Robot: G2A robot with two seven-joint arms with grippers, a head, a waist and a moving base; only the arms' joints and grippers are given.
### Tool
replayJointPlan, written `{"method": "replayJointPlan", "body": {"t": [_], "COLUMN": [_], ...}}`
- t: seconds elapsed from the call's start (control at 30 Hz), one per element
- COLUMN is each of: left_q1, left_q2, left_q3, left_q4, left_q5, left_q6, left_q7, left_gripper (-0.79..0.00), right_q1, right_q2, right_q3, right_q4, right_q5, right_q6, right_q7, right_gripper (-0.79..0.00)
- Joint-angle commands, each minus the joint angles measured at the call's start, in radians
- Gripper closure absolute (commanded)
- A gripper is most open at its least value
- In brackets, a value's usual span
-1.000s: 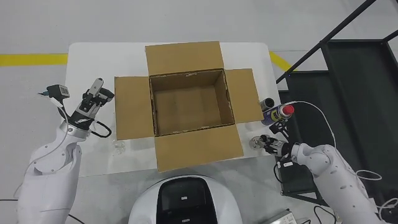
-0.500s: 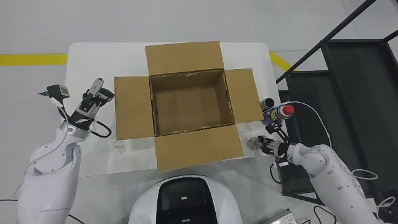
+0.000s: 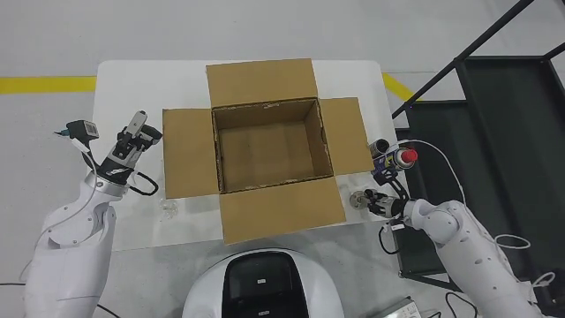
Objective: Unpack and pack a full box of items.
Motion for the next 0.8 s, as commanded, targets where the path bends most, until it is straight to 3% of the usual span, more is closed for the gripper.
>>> {"method": "replayJointPlan", "body": {"t": [0.0, 0.4, 0.77], "left_q1": [0.0, 0.0, 0.0], "left_q2": [0.0, 0.0, 0.0], "left_q3": [0.0, 0.0, 0.0], "left_q4": [0.0, 0.0, 0.0], "left_q5": [0.0, 0.0, 0.0], "left_q6": [0.0, 0.0, 0.0], "left_q7": [0.0, 0.0, 0.0], "left_gripper": [-0.785, -0.785, -0.785], "right_q1": [-0.004, -0.096, -0.169], "right_q2": [0.001, 0.019, 0.029], "right_q3": [0.0, 0.089, 0.103], "right_q4": [-0.006, -0.108, -0.141], "right_q5": [-0.004, 0.003, -0.093], "right_q6": [-0.005, -0.042, -0.191], "right_q7": [-0.01, -0.076, -0.177], "right_gripper": [-0.785, -0.785, -0.785]}}
